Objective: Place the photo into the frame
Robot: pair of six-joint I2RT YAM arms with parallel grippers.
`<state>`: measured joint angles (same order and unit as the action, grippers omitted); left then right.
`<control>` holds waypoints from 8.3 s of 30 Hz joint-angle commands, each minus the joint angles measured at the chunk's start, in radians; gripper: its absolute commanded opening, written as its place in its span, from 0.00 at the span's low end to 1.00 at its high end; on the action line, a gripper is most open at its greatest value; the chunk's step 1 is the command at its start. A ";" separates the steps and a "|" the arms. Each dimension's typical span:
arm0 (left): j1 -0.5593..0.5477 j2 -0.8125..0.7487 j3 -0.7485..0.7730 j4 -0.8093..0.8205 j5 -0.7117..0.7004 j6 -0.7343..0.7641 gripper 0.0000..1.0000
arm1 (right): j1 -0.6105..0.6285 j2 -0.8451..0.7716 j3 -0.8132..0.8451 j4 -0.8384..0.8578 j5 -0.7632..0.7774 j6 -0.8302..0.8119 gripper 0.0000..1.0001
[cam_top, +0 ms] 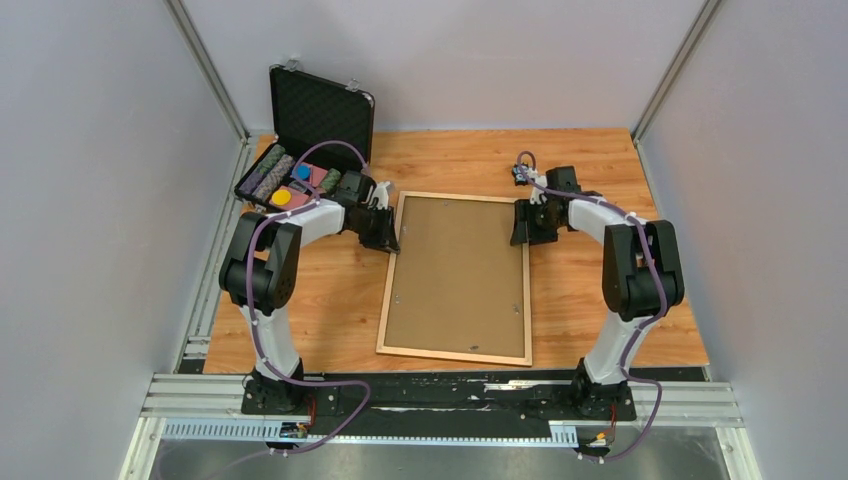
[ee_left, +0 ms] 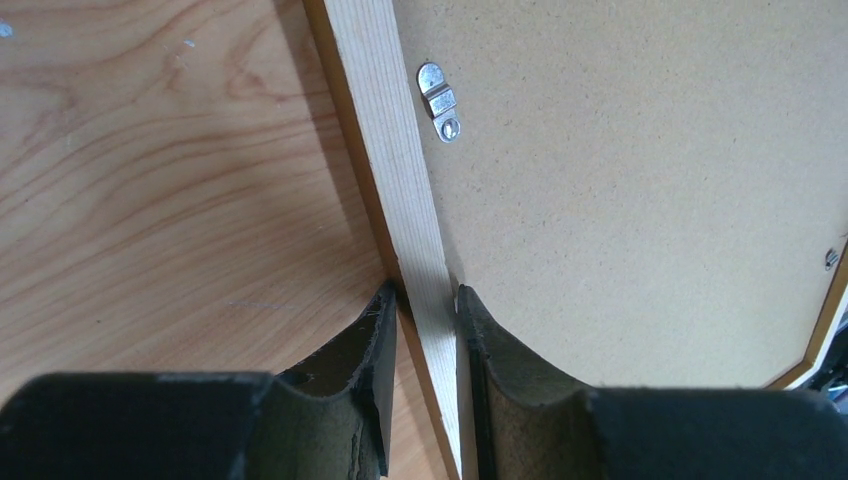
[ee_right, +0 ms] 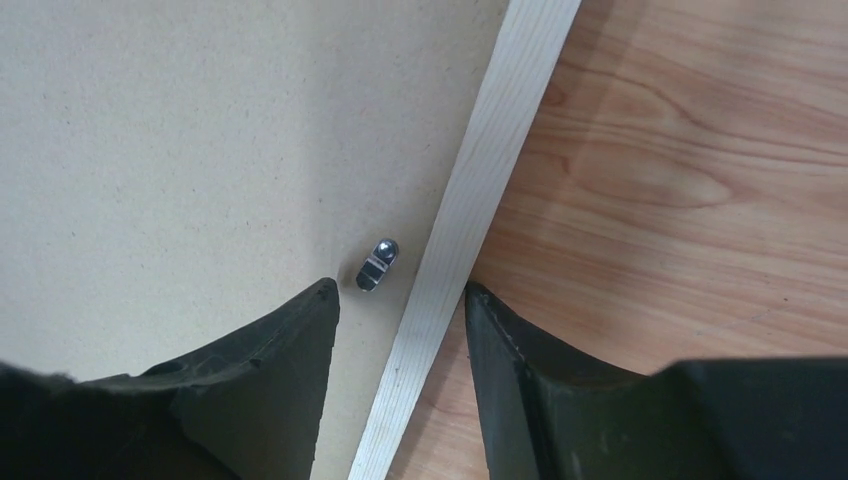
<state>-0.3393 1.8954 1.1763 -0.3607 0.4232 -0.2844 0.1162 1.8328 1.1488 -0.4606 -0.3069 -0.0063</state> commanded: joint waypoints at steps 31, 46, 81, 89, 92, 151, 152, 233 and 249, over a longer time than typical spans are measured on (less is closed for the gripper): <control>-0.010 -0.010 -0.033 -0.043 0.045 -0.012 0.00 | 0.050 0.125 0.102 0.018 0.116 0.085 0.47; -0.010 -0.020 -0.026 -0.047 0.045 -0.006 0.00 | 0.042 0.063 0.103 0.010 0.073 -0.047 0.28; -0.010 -0.009 -0.018 -0.055 0.057 0.009 0.00 | 0.011 0.113 0.211 -0.026 -0.095 -0.293 0.09; -0.010 -0.012 -0.017 -0.055 0.058 0.008 0.00 | -0.018 0.098 0.214 -0.018 -0.145 -0.228 0.48; -0.010 -0.013 -0.016 -0.055 0.058 0.008 0.00 | -0.018 0.092 0.213 -0.022 -0.150 -0.227 0.50; 0.019 -0.022 -0.038 -0.028 0.087 -0.022 0.00 | -0.058 -0.326 -0.213 -0.130 -0.167 -0.284 0.63; 0.019 -0.020 -0.038 -0.027 0.090 -0.023 0.00 | -0.058 -0.327 -0.221 -0.131 -0.173 -0.280 0.62; 0.092 -0.009 -0.015 0.049 0.054 -0.107 0.00 | 0.149 -0.244 -0.242 -0.061 0.035 -0.187 0.54; 0.101 -0.009 -0.018 0.049 0.061 -0.108 0.00 | 0.151 -0.246 -0.237 -0.061 0.054 -0.216 0.30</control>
<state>-0.2459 1.8908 1.1641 -0.3611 0.4442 -0.3916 0.2584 1.5936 0.9043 -0.5526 -0.2588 -0.1898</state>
